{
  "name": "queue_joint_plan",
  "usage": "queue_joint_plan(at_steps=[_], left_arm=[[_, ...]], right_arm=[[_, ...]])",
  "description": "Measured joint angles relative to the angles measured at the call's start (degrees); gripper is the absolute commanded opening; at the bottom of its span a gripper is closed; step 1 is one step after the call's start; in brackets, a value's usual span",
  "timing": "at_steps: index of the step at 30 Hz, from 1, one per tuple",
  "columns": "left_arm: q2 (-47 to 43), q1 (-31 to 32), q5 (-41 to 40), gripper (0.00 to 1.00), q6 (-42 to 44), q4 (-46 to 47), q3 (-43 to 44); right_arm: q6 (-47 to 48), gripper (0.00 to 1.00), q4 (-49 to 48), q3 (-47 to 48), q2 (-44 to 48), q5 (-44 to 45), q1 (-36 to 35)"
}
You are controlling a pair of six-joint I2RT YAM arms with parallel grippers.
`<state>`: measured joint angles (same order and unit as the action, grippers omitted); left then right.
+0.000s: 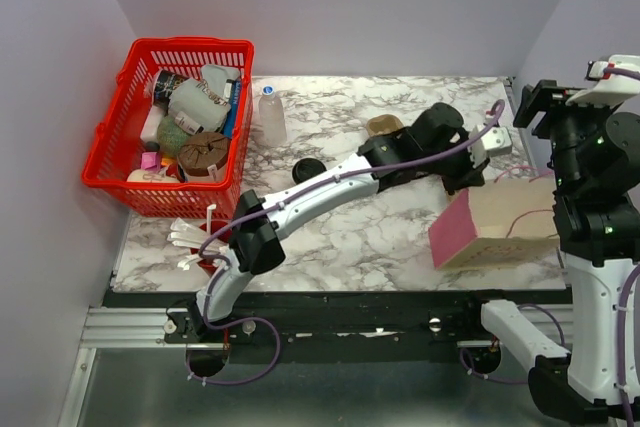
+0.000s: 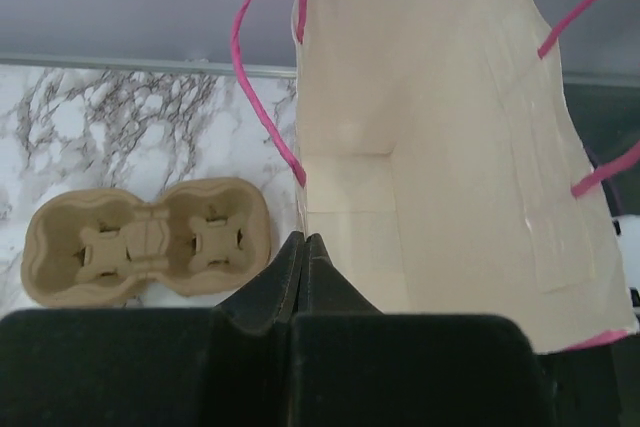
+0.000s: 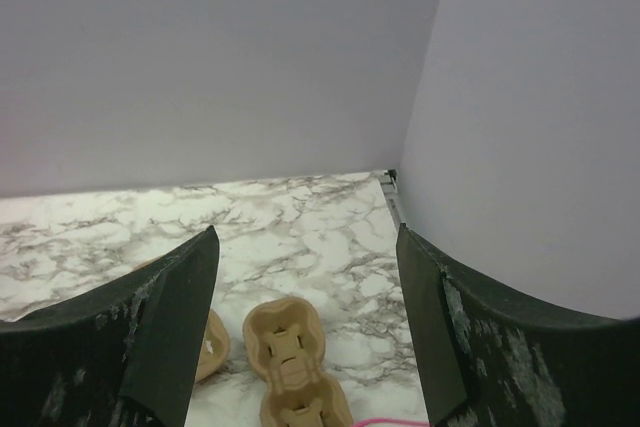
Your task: Pack the takeout coffee
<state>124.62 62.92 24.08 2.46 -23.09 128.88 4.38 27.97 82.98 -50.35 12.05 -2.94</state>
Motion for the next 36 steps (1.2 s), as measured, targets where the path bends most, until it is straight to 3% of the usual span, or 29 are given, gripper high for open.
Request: queue_joint_plan(at_steps=[8, 19, 31, 34, 35, 36], left_arm=[[-9.1, -7.2, 4.5, 0.0, 5.5, -12.5, -1.9], [-21.0, -19.6, 6.6, 0.0, 9.4, -20.0, -19.1], [-20.1, -23.7, 6.9, 0.0, 13.2, -24.7, -13.7], [-20.1, -25.5, 7.0, 0.19, 14.8, -26.4, -13.0], [-20.1, -25.9, 7.0, 0.4, 15.1, -26.8, -13.0], [-20.1, -26.4, 7.0, 0.47, 15.3, -27.2, -13.1]], right_arm=[[-2.6, 0.8, -0.2, 7.0, -6.6, -6.4, 0.0], [-5.9, 0.8, -0.5, 11.9, -17.2, -15.4, 0.0], [-7.3, 0.8, -0.5, 19.0, -25.2, -20.3, 0.0], [-7.4, 0.81, -0.5, 19.2, -25.8, -20.7, 0.0], [-7.4, 0.81, -0.5, 19.2, -26.0, -20.8, 0.0], [-7.5, 0.81, -0.5, 19.2, -26.3, -21.0, 0.0]])
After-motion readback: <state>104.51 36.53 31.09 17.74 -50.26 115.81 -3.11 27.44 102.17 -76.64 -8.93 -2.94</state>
